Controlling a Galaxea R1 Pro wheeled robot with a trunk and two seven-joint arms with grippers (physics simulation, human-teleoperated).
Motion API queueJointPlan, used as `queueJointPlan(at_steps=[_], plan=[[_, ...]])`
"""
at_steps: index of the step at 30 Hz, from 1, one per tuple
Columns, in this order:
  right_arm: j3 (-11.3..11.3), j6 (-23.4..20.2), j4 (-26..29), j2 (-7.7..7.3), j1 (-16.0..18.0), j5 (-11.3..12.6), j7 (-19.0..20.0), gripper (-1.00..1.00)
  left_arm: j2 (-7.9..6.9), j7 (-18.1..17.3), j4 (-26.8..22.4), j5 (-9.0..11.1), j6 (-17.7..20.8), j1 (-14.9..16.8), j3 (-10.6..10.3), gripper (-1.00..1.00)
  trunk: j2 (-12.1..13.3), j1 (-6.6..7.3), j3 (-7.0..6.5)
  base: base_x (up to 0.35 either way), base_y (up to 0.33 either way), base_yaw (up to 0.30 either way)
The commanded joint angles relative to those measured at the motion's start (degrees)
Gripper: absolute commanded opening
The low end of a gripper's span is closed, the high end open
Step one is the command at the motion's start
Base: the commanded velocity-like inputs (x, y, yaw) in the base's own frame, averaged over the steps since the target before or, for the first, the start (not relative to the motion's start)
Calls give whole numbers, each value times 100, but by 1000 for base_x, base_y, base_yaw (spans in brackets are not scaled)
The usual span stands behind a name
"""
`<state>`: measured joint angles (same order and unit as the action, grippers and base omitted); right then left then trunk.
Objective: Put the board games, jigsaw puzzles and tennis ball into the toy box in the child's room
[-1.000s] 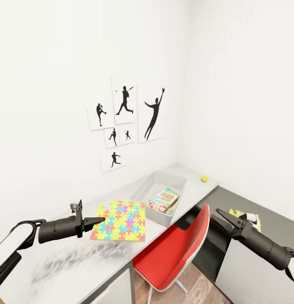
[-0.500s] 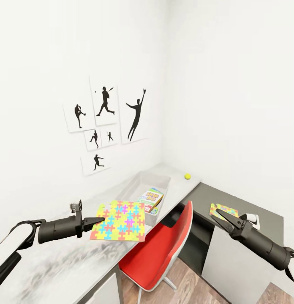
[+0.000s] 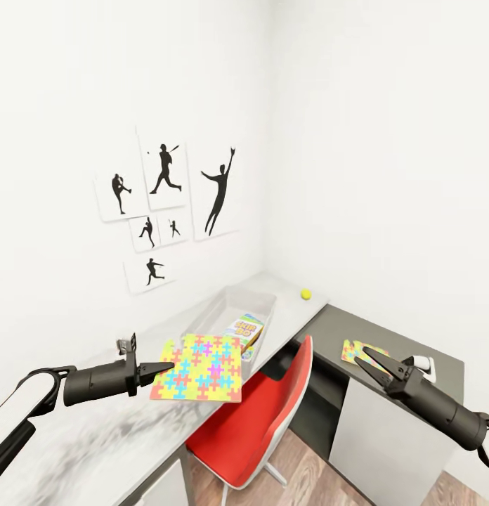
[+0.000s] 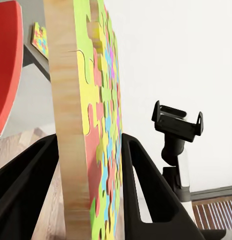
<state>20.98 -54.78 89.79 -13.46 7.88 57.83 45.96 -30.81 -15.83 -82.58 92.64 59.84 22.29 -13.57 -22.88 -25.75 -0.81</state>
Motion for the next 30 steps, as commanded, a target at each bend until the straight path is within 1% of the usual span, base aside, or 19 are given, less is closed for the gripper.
queueJointPlan(at_steps=[1,6,13,19,30], plan=[[7,-25,-3,1,3,-9,20,100,-4,-60,5,-48,2,4,-8,-100,-3,-3,2,109,-4,0],[18,-25,-5,-2,3,-9,20,100,-4,-61,5,-49,-1,3,-14,-100,-3,-3,2,210,-1,0],[20,-25,-5,-1,3,-9,18,100,-4,-61,5,-44,1,3,-23,-100,-3,-3,2,32,-24,0],[25,-25,-5,-6,3,-12,18,100,-4,-61,5,-49,-6,3,-23,-100,-3,-3,2,108,-212,0],[28,-24,1,-4,3,-9,18,100,-4,-61,5,-52,-7,3,-23,-100,-3,-3,2,234,-216,0]])
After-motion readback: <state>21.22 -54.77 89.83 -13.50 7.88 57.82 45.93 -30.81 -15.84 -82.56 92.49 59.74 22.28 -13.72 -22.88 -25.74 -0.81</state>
